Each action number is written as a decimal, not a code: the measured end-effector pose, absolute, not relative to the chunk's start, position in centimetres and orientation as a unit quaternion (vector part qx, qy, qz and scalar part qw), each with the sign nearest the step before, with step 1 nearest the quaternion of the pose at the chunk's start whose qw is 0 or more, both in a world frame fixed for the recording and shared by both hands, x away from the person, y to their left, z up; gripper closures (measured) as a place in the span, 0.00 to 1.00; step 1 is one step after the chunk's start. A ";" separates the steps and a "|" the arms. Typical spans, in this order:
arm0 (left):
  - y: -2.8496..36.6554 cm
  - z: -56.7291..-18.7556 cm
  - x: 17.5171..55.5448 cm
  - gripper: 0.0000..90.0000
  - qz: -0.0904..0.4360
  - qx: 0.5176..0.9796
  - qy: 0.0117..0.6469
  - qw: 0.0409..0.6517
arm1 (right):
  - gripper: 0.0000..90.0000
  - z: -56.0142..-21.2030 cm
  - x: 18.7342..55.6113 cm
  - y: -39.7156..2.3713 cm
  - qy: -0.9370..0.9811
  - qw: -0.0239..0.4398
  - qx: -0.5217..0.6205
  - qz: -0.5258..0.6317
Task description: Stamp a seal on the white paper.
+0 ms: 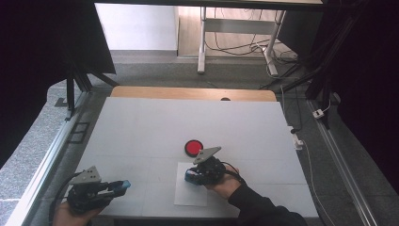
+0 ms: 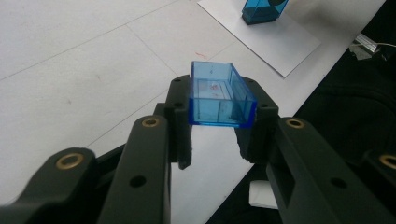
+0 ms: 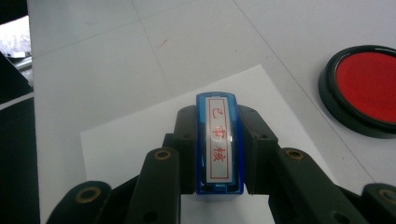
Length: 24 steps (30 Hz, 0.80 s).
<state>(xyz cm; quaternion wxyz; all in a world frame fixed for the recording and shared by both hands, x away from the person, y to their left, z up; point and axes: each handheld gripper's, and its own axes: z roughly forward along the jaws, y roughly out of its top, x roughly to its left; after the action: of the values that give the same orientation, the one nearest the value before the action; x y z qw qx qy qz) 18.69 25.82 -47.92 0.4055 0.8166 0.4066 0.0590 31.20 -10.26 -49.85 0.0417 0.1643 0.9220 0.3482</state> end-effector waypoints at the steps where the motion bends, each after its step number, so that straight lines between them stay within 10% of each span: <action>1: 25.8 -47.9 18.7 0.76 0.058 0.817 0.407 0.405 | 0.79 -49.8 31.1 -10.2 0.924 0.047 0.161 0.344; 24: 25.8 -47.9 18.7 0.76 0.059 0.817 0.407 0.404 | 0.79 -49.6 31.4 -10.1 0.927 0.040 0.156 0.337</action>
<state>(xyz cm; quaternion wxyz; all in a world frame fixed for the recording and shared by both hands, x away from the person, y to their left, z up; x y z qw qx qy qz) 18.66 25.79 -47.89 0.4041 0.8171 0.4068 0.0593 31.40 -10.06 -49.60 0.0401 0.1565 0.9275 0.3372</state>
